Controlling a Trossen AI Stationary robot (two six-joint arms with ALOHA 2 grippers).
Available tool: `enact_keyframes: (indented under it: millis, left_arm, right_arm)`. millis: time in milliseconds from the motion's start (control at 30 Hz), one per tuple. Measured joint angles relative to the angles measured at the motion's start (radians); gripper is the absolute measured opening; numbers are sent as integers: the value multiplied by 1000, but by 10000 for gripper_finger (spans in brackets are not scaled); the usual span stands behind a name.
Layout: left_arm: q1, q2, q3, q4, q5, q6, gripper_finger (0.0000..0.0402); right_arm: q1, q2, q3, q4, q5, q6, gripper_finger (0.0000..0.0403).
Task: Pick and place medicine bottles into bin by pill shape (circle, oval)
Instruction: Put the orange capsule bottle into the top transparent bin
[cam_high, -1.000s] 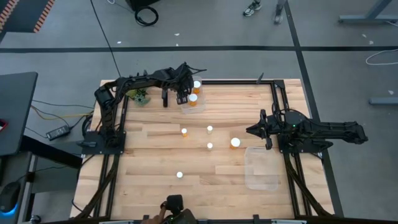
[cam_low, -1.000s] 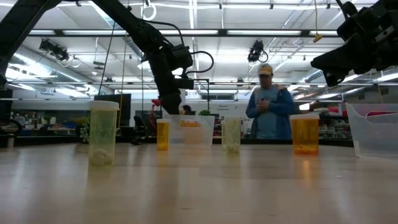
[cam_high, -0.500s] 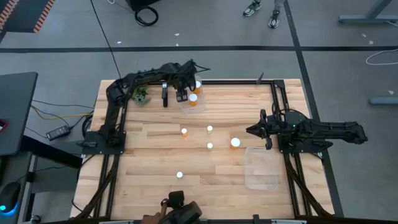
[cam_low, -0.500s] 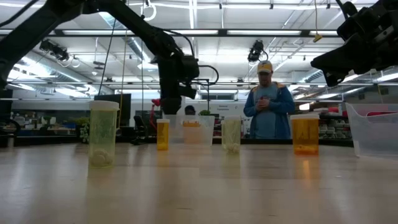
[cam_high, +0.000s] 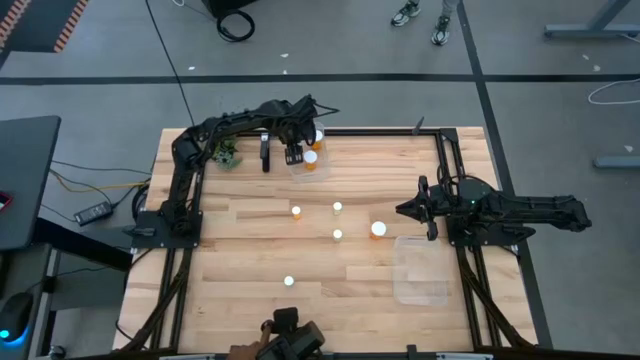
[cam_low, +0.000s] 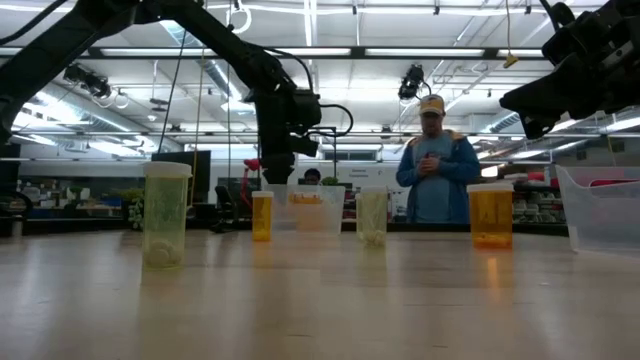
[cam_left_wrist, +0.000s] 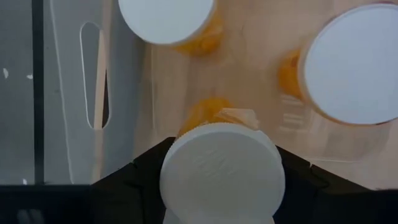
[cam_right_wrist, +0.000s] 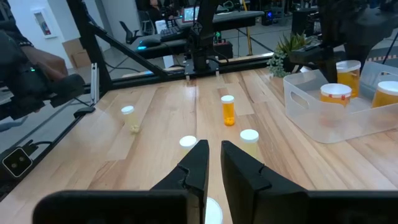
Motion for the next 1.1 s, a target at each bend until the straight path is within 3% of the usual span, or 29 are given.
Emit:
enact_keyframes:
  millis: [500, 733, 933, 1100]
  left_arm:
    - [-1, 0, 0, 5, 1, -16, 259]
    - [-11, -2, 0, -4, -53, -31, 305]
    - [-38, -63, -1, -14, -84, -16, 342]
    - [-54, -126, -1, -17, -83, -18, 344]
  right_arm:
    - [0, 0, 0, 0, 0, 0, 49]
    - [0, 0, 0, 0, 0, 0, 49]
    - [0, 0, 0, 0, 0, 0, 49]
    - [0, 0, 0, 0, 0, 0, 49]
